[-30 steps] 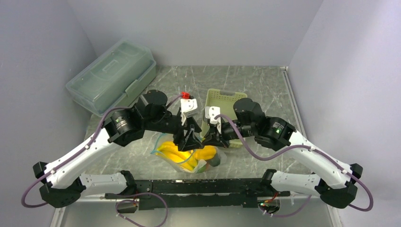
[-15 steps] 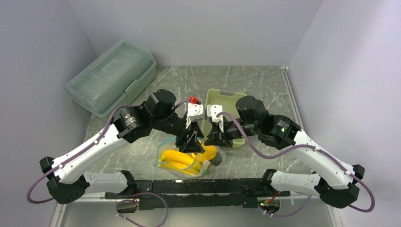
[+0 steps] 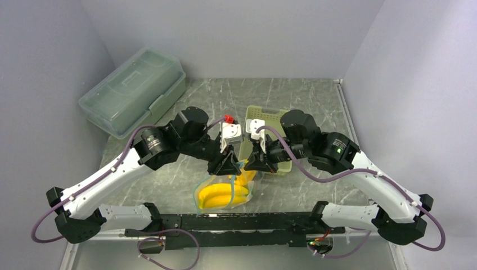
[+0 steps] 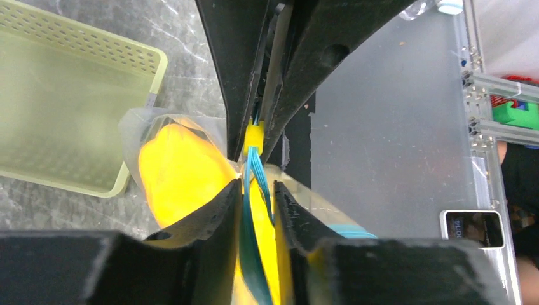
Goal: Place the food in the zip-top bag and seal the zipper
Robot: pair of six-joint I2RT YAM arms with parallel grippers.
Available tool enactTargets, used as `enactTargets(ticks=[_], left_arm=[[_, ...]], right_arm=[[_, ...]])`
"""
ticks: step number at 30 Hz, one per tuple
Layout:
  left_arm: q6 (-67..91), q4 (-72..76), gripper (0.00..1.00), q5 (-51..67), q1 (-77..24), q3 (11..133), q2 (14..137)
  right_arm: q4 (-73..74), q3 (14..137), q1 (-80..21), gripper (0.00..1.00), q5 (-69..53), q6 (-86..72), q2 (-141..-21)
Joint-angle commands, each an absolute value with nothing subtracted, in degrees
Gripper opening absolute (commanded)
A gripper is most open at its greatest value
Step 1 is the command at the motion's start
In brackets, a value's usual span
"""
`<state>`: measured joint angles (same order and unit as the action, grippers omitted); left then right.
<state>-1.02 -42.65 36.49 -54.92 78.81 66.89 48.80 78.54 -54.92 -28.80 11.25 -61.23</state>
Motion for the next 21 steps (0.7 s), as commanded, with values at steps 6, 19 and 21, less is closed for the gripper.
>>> enactTargets(ticks=[6,19,21], left_arm=[[-3.0,-46.8,0.01,32.4,-55.5,77.3,68.4],[-5.2,-47.1,0.0,39.6,-55.5,78.0,64.3],[-5.4,-47.6,0.0,40.9,-55.5,78.5,64.0]], right_arm=[[44.1,82.3,-55.2,0.0,-29.0,9.5,-61.5],[39.8,74.7,-55.1,0.29,-31.0,9.8,-57.5],[38.1,72.6,-55.1,0.38,-31.6,10.0,-56.0]])
